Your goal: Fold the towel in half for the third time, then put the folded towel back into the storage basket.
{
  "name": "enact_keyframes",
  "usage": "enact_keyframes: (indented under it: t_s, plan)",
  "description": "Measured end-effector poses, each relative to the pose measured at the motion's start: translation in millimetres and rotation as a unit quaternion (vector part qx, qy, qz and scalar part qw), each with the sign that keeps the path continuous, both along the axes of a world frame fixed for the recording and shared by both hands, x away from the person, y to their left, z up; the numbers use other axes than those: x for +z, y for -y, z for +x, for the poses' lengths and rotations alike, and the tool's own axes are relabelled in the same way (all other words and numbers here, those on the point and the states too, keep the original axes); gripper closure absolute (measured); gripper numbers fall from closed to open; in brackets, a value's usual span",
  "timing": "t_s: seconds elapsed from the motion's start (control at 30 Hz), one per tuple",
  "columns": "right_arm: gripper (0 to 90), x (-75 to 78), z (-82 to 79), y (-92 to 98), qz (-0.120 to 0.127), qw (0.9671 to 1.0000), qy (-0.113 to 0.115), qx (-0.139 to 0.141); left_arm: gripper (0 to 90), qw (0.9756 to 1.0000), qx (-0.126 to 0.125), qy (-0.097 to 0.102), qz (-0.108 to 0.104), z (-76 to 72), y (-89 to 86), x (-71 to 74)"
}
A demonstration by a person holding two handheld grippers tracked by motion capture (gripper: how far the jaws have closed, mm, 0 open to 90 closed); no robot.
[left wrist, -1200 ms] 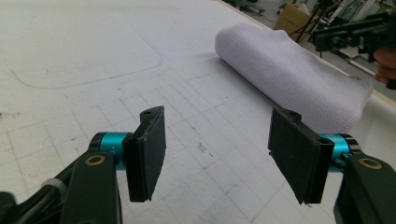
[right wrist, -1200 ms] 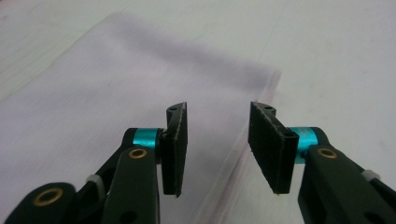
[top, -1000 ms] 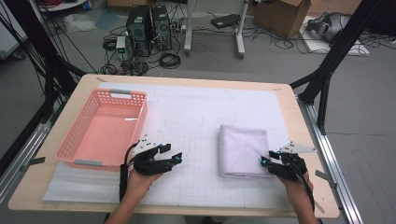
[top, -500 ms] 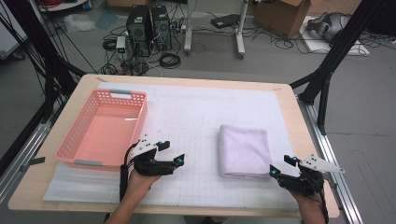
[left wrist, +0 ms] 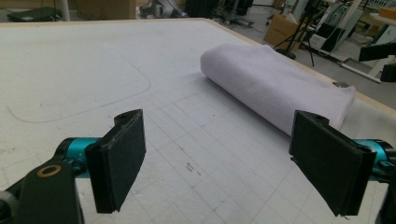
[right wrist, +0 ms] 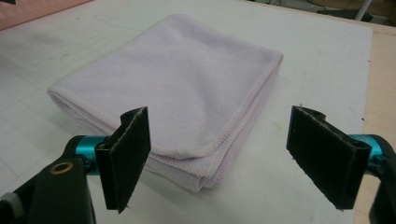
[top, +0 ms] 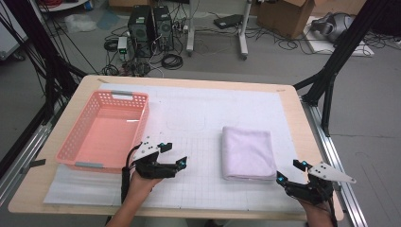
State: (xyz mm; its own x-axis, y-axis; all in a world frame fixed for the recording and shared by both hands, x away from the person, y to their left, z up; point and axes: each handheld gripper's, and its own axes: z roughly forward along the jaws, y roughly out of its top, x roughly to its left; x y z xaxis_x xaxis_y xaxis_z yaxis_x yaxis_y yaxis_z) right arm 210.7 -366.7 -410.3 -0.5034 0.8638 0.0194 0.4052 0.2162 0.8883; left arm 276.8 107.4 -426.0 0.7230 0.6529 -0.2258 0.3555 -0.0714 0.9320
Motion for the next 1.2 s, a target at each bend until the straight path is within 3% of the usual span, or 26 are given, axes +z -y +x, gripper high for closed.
enact_keyframes:
  t_s: [0.23, 0.37, 0.47, 0.53, 0.63, 0.73, 1.0, 1.2]
  plan:
    - [20.7, -0.5, -0.1, -0.7, -0.004, 1.0000, -0.001, 0.001, 18.7, 1.0000, -0.001, 0.007, -0.004, 1.7, -1.5, -0.9]
    - [20.7, -0.6, 0.1, -0.8, -0.005, 1.0000, -0.001, 0.002, 18.1, 0.9990, 0.007, 0.045, -0.006, 1.2, -1.1, -3.0]
    - [20.7, -0.2, 0.3, -0.9, -0.003, 1.0000, -0.001, 0.001, 20.3, 0.9986, 0.012, 0.052, -0.002, 0.7, 0.3, -2.6]
    - [20.7, -0.6, 0.9, -0.3, -0.006, 1.0000, -0.001, 0.001, 20.4, 0.9994, 0.012, 0.033, 0.000, 1.8, 1.4, -3.2]
    - [20.7, -1.2, 0.2, -0.5, -0.004, 1.0000, -0.005, 0.000, 20.3, 0.9997, 0.008, 0.022, 0.004, 1.6, 3.0, -3.6]
    - [20.7, -1.3, 0.0, -0.4, -0.011, 0.9999, -0.001, 0.002, 17.5, 0.9999, 0.009, -0.006, -0.005, 2.5, 6.6, -3.7]
    - [20.7, -1.6, -1.2, -0.3, -0.008, 0.9999, -0.004, 0.008, 18.5, 0.9997, 0.008, -0.023, -0.011, 11.2, 22.1, -6.5]
    - [20.7, -3.0, 1.8, -1.9, -0.010, 0.9998, -0.010, 0.016, 18.8, 0.9993, -0.008, -0.034, 0.013, 21.8, 44.1, -1.9]
